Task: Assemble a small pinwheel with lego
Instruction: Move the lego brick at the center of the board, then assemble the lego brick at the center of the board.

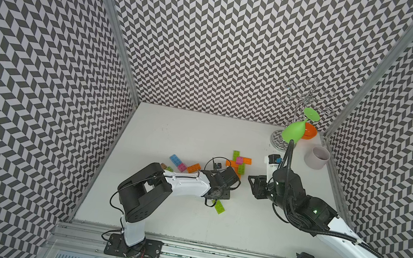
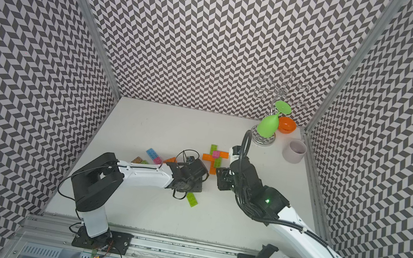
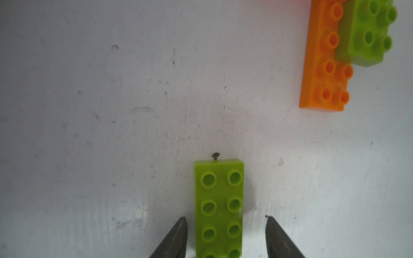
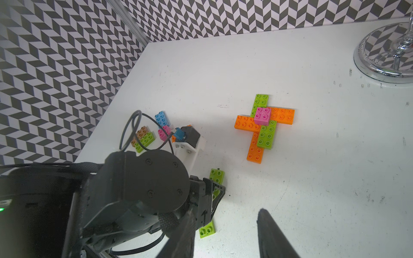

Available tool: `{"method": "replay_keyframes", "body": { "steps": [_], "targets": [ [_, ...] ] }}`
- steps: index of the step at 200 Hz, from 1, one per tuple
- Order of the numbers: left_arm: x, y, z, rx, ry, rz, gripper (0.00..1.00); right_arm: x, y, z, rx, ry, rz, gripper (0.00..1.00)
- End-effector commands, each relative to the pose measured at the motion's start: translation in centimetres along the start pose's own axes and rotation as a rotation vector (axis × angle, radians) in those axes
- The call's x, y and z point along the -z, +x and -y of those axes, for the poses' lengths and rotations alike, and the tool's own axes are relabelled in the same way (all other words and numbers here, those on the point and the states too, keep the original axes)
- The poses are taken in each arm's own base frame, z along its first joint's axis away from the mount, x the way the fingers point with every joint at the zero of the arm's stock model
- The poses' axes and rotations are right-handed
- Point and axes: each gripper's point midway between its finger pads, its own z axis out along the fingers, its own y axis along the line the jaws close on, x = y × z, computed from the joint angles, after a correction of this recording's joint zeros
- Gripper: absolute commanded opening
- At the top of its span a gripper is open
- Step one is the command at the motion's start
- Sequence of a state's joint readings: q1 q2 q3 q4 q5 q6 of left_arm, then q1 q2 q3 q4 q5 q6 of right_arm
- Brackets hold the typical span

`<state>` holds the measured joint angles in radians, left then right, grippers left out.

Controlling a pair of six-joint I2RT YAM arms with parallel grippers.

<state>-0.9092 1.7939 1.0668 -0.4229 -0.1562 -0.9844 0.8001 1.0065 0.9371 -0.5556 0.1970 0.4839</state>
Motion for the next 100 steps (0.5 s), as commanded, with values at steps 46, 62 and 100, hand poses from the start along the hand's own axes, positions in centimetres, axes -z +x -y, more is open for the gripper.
{"method": "replay_keyframes", "body": {
  "steps": [46,62,100],
  "targets": [
    [8.4,-5.7,-3.1,0.092,0.131,0.207,0.69,-2.8,4.7,-3.4,0.083,-0.203,-0.137,0.52],
    [10.2,-6.7,-5.8,0.152,0.211,0.267,0.71,-4.1,7.6,-5.1,0.159,-0.222,-0.227,0.54],
    [13.5,-8.3,-12.6,0.292,0.346,0.395,0.72,-7.8,12.6,-6.6,0.268,-0.189,-0.437,0.65]
  ]
}}
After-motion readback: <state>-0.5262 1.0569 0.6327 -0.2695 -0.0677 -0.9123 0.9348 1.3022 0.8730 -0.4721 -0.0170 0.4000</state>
